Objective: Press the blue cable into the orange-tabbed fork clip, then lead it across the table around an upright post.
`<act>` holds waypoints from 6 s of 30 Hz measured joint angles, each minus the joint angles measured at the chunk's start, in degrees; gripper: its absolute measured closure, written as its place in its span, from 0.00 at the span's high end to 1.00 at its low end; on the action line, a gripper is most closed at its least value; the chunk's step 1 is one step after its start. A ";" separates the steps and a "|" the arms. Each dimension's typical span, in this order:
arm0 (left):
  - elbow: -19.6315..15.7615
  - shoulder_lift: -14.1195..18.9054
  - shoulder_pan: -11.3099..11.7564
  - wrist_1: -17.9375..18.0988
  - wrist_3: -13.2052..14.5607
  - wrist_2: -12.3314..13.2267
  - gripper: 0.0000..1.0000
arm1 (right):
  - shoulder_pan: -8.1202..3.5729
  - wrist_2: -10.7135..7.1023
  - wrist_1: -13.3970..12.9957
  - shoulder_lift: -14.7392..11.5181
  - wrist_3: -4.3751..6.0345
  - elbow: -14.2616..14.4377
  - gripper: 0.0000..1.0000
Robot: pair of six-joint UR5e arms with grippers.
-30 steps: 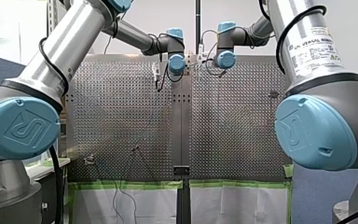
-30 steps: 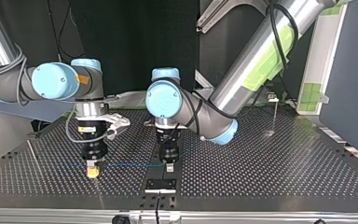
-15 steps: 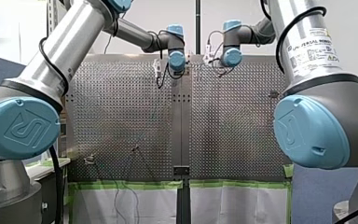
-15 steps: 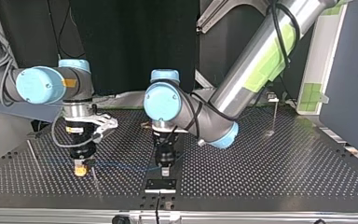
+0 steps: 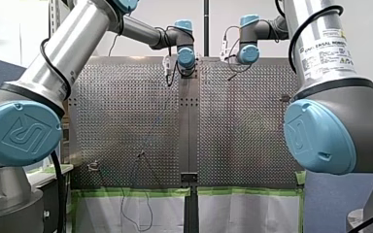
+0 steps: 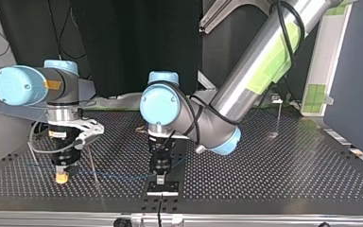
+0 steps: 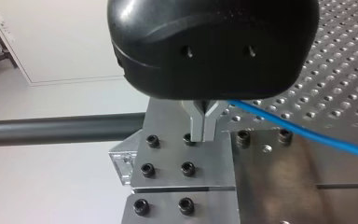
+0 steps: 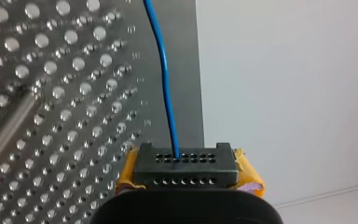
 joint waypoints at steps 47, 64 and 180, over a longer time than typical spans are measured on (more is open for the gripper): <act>12.27 -9.18 -2.64 -5.75 -2.52 5.79 0.00 | -7.31 0.06 1.13 1.62 0.39 0.06 0.00; 12.71 -11.52 -3.52 -5.70 -2.82 7.30 0.00 | -9.26 -0.33 1.04 2.96 1.46 0.07 0.00; 5.95 -14.35 -3.17 -0.78 -11.69 7.97 1.00 | -13.73 -6.23 -11.29 19.02 0.52 15.01 0.00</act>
